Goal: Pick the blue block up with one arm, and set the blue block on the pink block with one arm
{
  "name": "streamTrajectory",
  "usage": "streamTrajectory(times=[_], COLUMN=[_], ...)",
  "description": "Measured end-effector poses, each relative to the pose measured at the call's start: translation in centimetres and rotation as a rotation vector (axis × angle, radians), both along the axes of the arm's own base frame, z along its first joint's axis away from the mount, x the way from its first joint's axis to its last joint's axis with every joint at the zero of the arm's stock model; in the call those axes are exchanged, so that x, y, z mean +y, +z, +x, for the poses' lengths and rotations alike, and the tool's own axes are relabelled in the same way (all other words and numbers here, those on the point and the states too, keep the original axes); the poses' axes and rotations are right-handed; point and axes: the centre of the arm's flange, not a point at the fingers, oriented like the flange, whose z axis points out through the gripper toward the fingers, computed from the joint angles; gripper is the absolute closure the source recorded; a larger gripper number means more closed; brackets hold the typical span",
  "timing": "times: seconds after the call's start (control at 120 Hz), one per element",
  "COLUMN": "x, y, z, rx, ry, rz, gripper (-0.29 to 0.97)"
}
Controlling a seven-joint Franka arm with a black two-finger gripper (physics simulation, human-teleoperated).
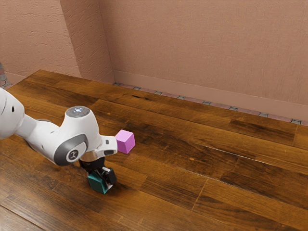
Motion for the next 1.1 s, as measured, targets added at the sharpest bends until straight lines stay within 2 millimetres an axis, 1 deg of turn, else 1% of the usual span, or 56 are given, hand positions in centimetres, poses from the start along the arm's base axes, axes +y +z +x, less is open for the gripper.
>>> streamTrajectory(times=[0.183,0.325,0.4,0.642,0.883,1.033,1.1], x=[0.0,0.0,0.0,0.0,0.0,0.0,0.0], y=[-0.1,-0.1,-0.1,0.0,0.5,1.5,2.2], z=[0.0,0.0,0.0,0.0,0.2,0.7,1.3], rx=[0.001,0.000,0.001,-0.001,-0.013,-0.033,-0.050], ry=[0.000,0.000,0.000,0.002,0.003,0.005,0.007], rz=[0.000,0.000,0.000,0.000,0.001,0.002,0.001], gripper=[0.01,0.16,0.21,0.22,0.27,0.29,0.29])
